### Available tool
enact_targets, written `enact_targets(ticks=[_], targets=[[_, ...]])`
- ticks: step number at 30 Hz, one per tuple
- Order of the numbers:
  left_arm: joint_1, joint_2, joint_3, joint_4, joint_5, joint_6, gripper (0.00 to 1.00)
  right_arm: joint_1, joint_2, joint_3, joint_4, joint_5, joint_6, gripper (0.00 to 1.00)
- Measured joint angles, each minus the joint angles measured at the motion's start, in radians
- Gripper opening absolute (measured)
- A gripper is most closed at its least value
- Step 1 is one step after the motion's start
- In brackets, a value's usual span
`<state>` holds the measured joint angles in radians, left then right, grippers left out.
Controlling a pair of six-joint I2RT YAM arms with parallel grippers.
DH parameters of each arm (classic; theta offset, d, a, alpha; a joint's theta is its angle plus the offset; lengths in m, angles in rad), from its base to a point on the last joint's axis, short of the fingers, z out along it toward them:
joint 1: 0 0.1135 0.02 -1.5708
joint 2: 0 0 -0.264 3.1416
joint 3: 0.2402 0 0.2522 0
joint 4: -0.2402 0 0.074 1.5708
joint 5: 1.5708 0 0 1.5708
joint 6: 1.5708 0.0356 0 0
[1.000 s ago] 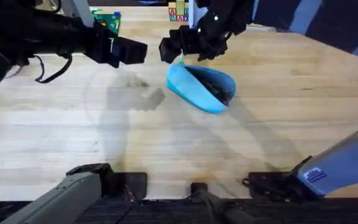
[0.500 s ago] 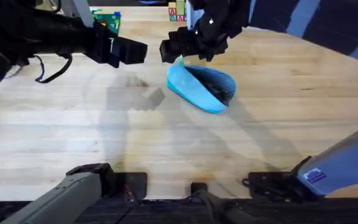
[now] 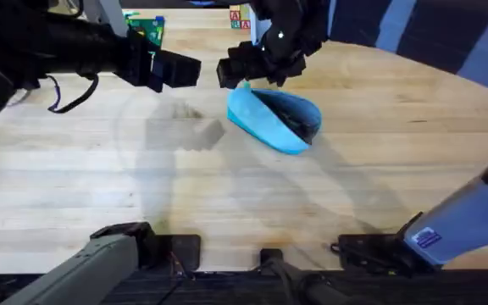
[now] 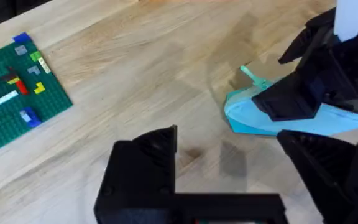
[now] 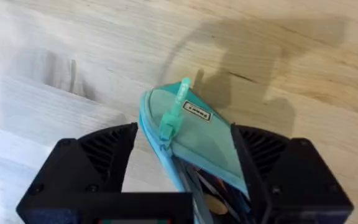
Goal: Unzip the bag, pick up the pens from the table one at a time and place them inside, then zip the bag closed.
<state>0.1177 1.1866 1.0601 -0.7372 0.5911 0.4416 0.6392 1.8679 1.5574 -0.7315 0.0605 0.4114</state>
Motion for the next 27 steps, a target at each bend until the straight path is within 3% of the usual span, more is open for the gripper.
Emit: enact_targets(ticks=[27], targets=[[0.000, 0.000, 0.000, 0.000, 0.000, 0.000, 0.993, 0.001, 0.002, 0.000, 0.004, 0.000, 0.004, 0.819]])
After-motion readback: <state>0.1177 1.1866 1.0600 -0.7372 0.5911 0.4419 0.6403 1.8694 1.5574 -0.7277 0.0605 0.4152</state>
